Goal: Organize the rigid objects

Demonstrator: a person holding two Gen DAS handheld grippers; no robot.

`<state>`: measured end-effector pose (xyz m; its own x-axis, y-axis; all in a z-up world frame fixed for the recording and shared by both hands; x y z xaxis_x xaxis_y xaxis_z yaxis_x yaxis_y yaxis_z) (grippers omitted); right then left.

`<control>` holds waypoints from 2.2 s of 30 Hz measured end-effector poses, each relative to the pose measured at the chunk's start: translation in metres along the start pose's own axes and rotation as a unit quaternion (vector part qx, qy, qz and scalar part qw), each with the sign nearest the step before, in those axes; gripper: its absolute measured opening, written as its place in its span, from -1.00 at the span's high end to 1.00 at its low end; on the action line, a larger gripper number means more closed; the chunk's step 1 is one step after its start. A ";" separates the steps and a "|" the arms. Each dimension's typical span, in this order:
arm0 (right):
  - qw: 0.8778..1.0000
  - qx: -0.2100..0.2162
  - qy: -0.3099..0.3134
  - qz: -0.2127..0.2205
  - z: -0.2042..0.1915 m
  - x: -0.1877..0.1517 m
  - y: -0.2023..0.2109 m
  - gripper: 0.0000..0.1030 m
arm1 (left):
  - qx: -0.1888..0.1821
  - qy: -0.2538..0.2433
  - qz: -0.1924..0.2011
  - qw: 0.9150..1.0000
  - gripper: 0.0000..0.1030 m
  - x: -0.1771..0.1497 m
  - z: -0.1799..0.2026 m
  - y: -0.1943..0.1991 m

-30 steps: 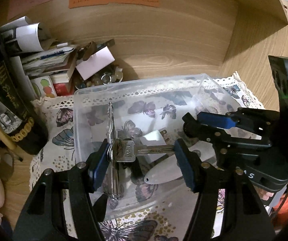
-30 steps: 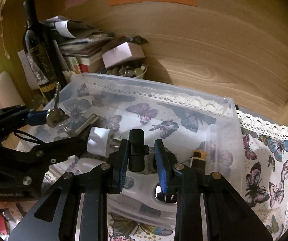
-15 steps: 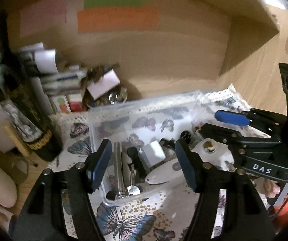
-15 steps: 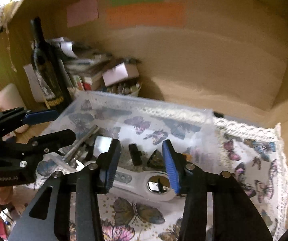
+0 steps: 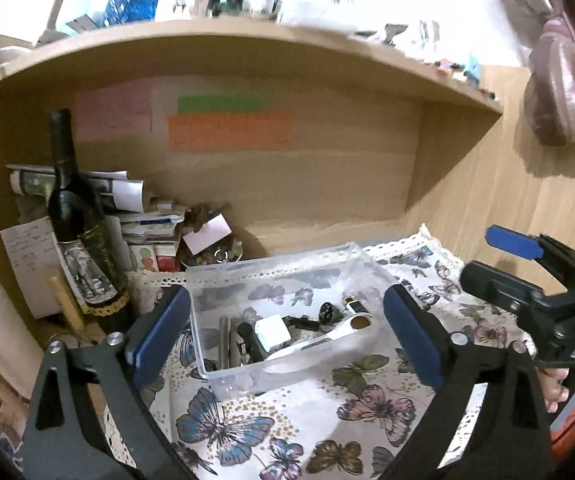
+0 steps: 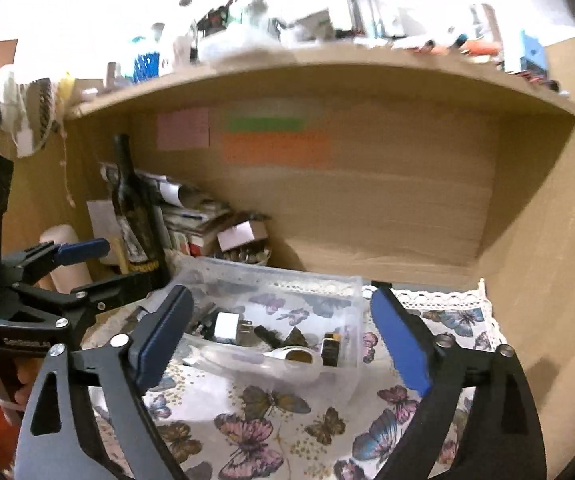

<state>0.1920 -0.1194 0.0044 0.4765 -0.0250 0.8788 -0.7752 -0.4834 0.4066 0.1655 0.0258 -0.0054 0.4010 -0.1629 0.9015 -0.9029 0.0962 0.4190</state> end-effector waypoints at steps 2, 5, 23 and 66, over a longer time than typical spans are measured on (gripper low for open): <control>1.000 -0.002 -0.009 0.010 0.001 -0.002 0.010 -0.96 | -0.001 0.003 0.008 1.000 -0.94 -0.001 0.003 0.009; 1.000 -0.005 -0.009 0.019 -0.001 -0.007 0.021 -0.97 | 0.000 0.006 0.015 1.000 -0.95 -0.003 0.007 0.018; 0.999 -0.001 -0.024 0.022 0.001 -0.020 0.038 -0.98 | 0.007 0.006 0.022 1.000 -0.96 -0.013 0.016 0.035; 0.999 0.002 -0.020 0.038 -0.006 -0.015 0.049 -0.98 | 0.028 0.006 0.053 0.998 -0.96 -0.004 0.009 0.049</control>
<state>0.1450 -0.1373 0.0128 0.4322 -0.0967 0.8966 -0.8085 -0.4820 0.3377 0.1183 0.0224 0.0105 0.3051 -0.1426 0.9416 -0.9473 0.0561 0.3155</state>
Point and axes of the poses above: each gripper's, at about its wrist camera, not at the fingertips, and y roughly against the way its jaws point, z to its right, x to its top, the point moved 8 cm from there along -y, roughly the way its jaws point, and after that the axes turned 11 degrees about -y, right-handed, at the moved point
